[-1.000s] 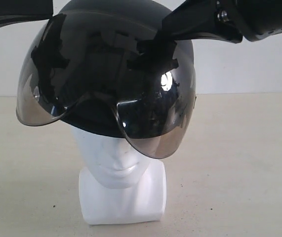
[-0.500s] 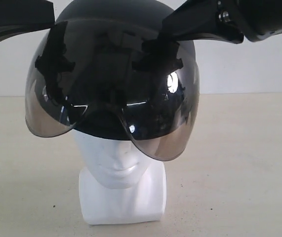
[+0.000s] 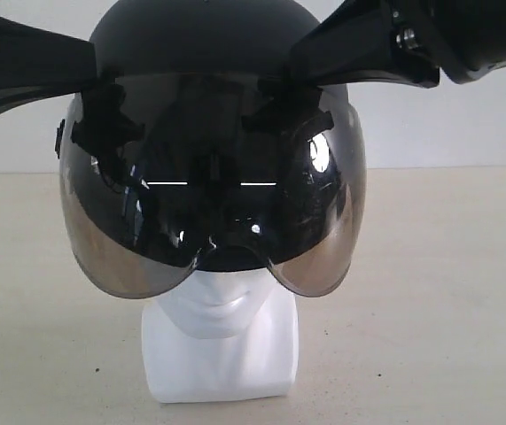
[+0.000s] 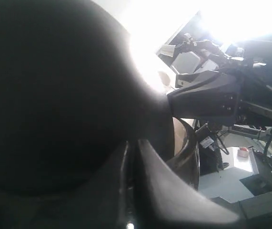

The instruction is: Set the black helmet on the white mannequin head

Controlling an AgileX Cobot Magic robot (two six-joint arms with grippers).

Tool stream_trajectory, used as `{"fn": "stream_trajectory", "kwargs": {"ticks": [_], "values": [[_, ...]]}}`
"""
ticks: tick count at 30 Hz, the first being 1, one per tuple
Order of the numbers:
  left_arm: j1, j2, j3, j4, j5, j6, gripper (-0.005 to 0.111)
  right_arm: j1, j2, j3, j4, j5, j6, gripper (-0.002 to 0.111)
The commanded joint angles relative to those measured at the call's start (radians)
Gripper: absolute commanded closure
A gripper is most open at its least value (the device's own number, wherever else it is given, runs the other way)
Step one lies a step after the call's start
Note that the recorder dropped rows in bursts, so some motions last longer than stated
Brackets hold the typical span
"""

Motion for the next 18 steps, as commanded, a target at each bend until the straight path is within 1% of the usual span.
{"fn": "stream_trajectory", "kwargs": {"ticks": [1, 18], "values": [[-0.002, 0.005, 0.039, 0.087, 0.003, 0.016, 0.102, 0.004, 0.005, 0.007, -0.01, 0.057, -0.01, 0.108], [-0.002, 0.005, 0.045, 0.087, 0.027, 0.024, 0.102, 0.004, 0.005, 0.009, -0.049, 0.15, 0.034, 0.108]]}}
